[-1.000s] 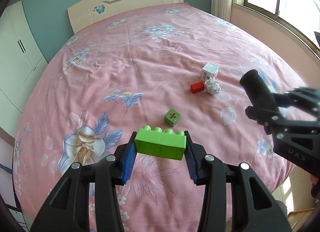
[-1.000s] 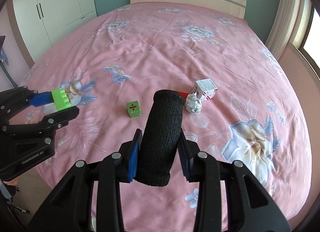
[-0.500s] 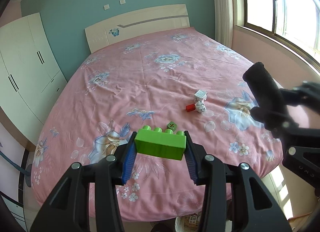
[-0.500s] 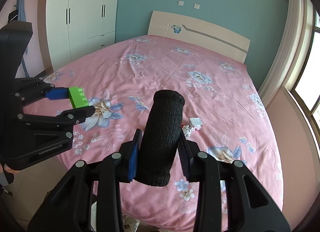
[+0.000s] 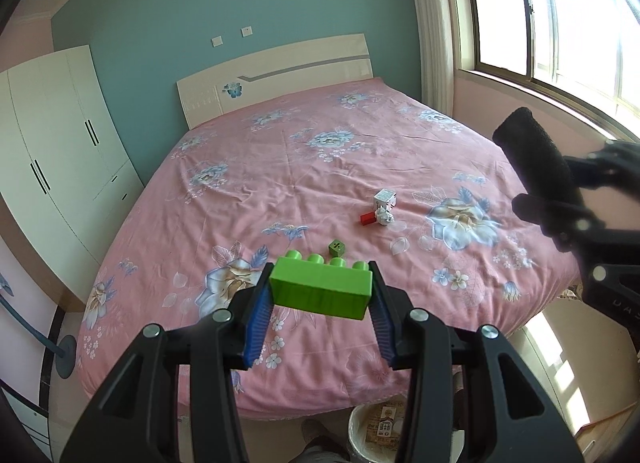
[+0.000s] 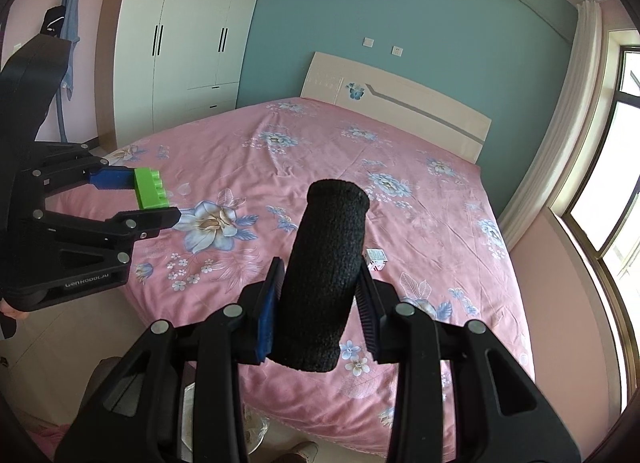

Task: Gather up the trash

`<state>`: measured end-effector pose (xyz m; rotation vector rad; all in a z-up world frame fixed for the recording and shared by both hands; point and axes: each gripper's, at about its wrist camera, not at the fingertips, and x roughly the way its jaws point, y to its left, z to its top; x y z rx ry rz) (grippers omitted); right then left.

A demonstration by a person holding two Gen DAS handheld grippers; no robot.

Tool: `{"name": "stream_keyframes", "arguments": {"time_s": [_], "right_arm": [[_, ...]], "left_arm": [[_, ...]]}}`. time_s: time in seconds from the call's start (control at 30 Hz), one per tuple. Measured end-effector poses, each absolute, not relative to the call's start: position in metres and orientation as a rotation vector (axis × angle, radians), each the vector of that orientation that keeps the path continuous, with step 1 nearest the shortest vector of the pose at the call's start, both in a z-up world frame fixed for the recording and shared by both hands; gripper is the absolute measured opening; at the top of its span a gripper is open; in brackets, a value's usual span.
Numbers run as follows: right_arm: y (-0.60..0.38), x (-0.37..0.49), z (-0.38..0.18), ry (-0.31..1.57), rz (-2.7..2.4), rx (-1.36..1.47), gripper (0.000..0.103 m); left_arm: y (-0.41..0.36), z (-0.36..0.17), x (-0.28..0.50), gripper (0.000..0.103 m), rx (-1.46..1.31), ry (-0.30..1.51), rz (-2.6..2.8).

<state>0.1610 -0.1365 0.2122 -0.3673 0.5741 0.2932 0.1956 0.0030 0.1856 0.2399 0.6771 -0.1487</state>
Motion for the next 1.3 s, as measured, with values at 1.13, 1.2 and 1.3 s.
{"name": "stream_keyframes", "arguments": {"time_s": [1.13, 1.2, 1.3], "right_arm": [[-0.128, 0.131, -0.032, 1.005, 0.477, -0.294, 0.037], [-0.125, 0.130, -0.050, 1.039, 0.485, -0.289, 0.037], [-0.122, 0.126, -0.074, 1.086, 0.500, -0.280, 0.037]], "left_arm": [[0.006, -0.081, 0.175, 0.046, 0.257, 1.166, -0.184], [0.004, -0.098, 0.175, 0.046, 0.254, 1.200, -0.192], [0.001, -0.121, 0.173, 0.046, 0.247, 1.241, -0.200]]}}
